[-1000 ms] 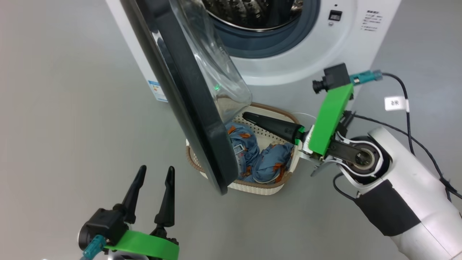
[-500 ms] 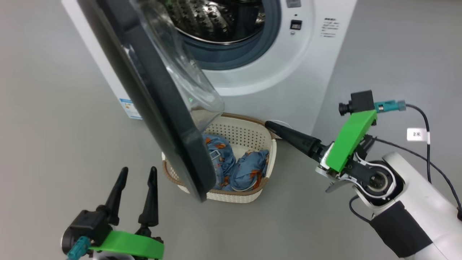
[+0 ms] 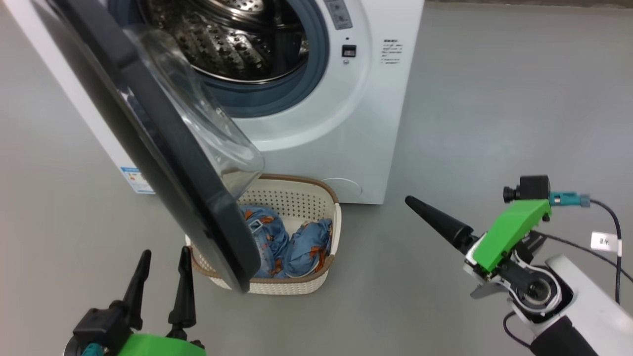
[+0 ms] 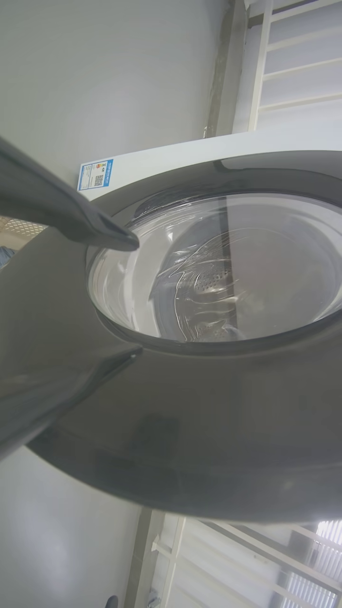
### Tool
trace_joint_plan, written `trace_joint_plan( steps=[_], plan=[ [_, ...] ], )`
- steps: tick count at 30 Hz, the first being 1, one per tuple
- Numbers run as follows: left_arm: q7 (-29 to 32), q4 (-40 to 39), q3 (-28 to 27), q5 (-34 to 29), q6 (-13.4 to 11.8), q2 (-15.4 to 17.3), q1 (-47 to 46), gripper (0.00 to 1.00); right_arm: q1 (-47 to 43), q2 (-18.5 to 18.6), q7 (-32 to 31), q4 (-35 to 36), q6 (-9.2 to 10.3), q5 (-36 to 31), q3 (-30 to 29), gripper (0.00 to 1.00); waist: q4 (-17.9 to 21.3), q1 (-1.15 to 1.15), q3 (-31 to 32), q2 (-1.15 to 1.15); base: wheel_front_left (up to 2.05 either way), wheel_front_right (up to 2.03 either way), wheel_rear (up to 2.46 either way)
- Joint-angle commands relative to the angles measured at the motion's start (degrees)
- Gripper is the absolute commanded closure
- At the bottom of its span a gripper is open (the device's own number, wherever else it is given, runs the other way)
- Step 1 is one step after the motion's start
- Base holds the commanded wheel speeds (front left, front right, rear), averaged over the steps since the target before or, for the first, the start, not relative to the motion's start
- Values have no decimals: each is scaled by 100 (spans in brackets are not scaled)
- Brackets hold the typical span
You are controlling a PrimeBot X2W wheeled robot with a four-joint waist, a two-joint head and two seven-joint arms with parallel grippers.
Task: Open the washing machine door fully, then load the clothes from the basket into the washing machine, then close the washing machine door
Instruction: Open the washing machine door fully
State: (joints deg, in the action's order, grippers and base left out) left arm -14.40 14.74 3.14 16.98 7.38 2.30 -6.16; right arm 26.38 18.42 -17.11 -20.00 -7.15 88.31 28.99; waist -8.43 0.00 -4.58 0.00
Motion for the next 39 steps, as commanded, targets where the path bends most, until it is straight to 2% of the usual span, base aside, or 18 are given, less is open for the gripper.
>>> trace_joint_plan(
  steps=[1, 15, 22, 26, 29, 36, 37, 39],
  plan=[
    [-60, -161, -212, -81, 10, 85, 27, 0, -104, 47, 132, 114, -34, -59, 18, 0, 141, 0, 81, 0, 0, 0, 0],
    [-60, -193, -401, -94, 10, 130, 188, 0, -775, 498, 1726, -256, -34, -577, 447, 0, 375, 0, 169, 0, 0, 0, 0],
    [-60, -182, -419, -105, 11, 128, 227, 0, -779, 755, 2864, -640, -34, -1103, 961, 0, 413, 0, 213, 0, 0, 0, 0],
    [-60, -180, -418, -110, 11, 124, 239, 0, -734, 821, 3182, -859, -34, -1481, 1108, 0, 414, 0, 229, 0, 0, 0, 0],
    [-60, -183, -422, -112, 11, 121, 241, 0, -722, 764, 3206, -877, -34, -2002, 686, 0, 416, 0, 219, 0, 0, 0, 0],
    [-60, -186, -427, -113, 11, 113, 239, 0, -1191, 376, 3209, -394, -34, -3777, -602, 0, 400, 0, 219, 0, 0, 0, 0],
    [-60, -186, -427, -113, 11, 113, 239, 0, -1191, 376, 3209, -394, -34, -3777, -602, 0, 400, 0, 219, 0, 0, 0, 0],
    [-60, -183, -420, -113, 11, 111, 235, 0, -1330, 275, 3210, -253, -34, -4198, -894, 0, 394, 0, 223, 0, 0, 0, 0]
  ],
)
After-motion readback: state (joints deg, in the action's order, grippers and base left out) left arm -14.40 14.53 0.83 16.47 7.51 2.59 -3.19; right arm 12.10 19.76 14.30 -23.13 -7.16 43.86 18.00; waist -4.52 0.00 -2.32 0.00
